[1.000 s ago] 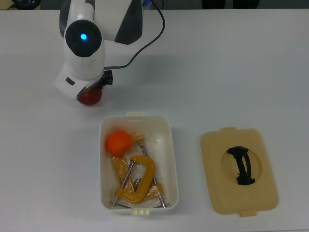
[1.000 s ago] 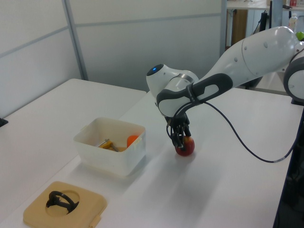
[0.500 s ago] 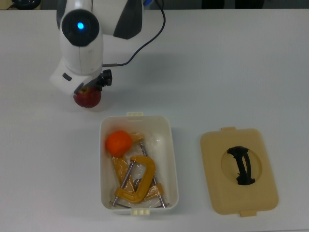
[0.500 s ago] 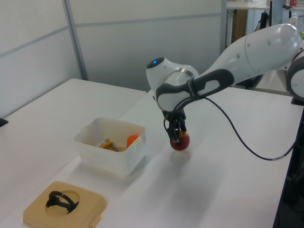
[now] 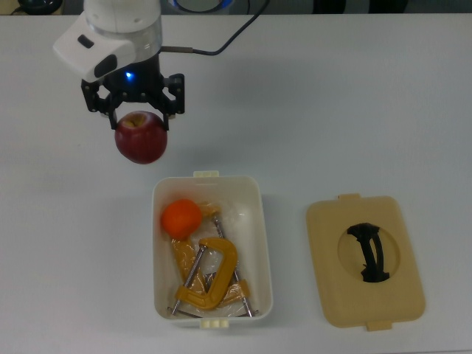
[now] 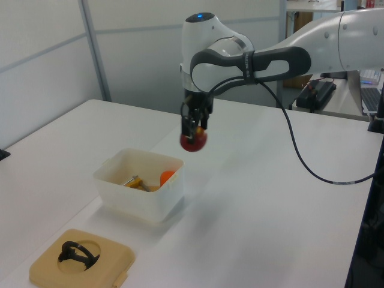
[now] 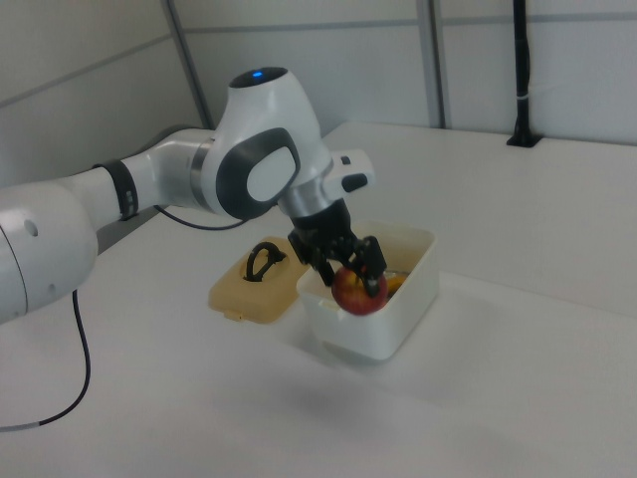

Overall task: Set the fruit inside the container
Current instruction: 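Carry the apple over the container and release it inside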

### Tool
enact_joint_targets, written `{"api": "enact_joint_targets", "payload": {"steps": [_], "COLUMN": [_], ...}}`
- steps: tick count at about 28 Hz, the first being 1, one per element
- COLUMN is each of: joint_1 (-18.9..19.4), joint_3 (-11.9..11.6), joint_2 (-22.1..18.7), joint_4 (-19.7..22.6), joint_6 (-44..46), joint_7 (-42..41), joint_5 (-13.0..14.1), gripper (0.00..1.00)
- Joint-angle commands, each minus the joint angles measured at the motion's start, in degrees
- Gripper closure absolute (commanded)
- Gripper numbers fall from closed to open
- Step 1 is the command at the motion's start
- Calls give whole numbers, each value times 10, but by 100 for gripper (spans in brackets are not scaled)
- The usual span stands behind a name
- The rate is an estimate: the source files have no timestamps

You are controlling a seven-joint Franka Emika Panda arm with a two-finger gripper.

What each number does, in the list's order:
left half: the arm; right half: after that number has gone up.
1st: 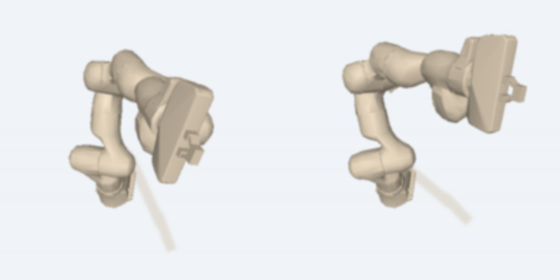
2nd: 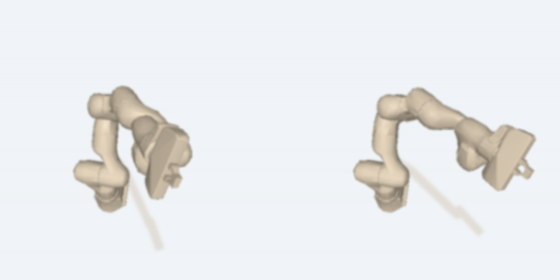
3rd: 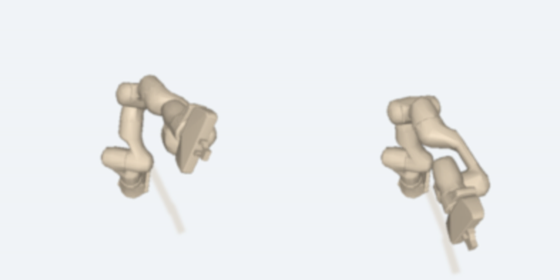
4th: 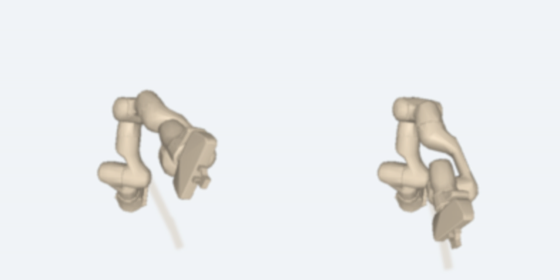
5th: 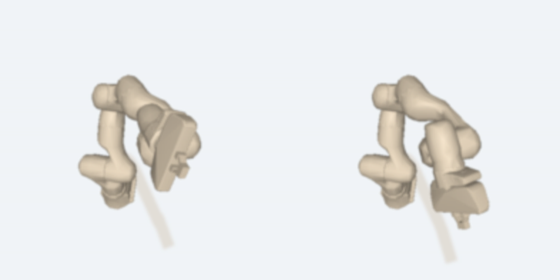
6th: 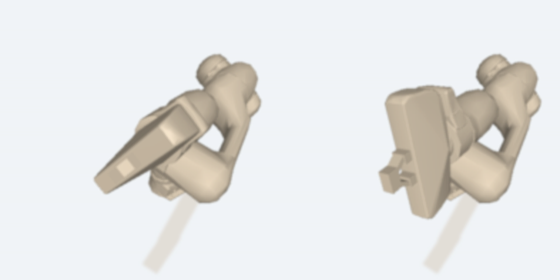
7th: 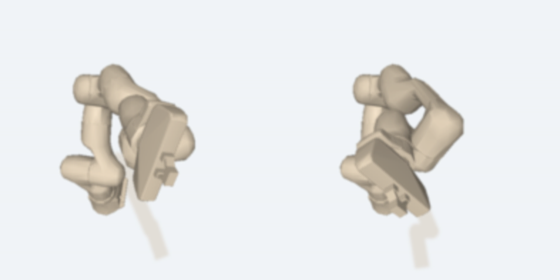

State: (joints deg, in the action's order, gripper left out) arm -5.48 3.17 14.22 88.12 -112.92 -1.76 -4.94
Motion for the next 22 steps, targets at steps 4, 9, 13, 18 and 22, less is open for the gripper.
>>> {"api": "enact_joint_targets", "payload": {"steps": [4,9,13,18,22], "joint_1": [41,62,61,64,63], "joint_3": [17,16,15,13,12], "joint_2": [45,72,76,68,47], "joint_4": [6,10,10,21,22], "joint_6": [-191,-283,-282,-268,-206], "joint_7": [152,210,228,229,229], "joint_5": [1,-12,-26,-35,-33], "gripper": [72,71,0,0,0]}}
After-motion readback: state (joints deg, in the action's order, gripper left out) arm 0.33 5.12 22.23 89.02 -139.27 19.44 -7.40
